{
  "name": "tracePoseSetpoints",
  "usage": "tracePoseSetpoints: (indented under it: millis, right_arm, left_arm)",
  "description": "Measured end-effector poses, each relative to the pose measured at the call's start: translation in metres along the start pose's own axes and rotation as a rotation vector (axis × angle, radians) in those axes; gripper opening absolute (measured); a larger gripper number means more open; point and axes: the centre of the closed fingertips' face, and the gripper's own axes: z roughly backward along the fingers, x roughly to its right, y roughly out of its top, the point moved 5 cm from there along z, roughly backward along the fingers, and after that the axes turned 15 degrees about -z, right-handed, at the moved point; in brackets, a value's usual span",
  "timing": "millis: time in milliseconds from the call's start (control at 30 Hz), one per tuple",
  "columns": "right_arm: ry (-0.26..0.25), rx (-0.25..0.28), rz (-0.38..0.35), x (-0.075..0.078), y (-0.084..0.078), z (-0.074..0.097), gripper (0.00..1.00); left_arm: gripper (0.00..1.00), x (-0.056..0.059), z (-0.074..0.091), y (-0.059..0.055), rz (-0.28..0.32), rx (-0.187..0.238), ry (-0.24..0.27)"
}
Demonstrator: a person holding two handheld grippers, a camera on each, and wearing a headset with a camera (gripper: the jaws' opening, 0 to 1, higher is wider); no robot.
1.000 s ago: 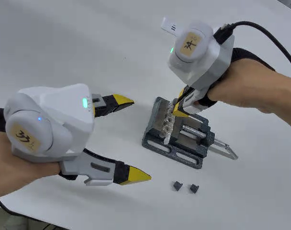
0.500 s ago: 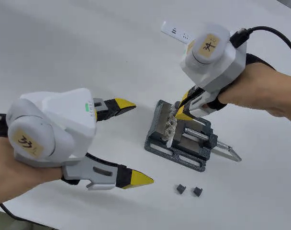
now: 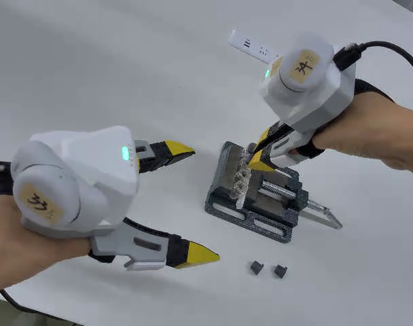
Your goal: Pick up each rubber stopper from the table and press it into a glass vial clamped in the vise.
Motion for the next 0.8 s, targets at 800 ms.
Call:
tracePoseSetpoints:
  millis: [800]
  right_arm:
    - [0.009,0.073,-0.011,-0.002,-0.002,0.008,0.0]
  left_arm:
    - [0.79,0.001,0.0,-0.001,0.007,-0.002,-0.004]
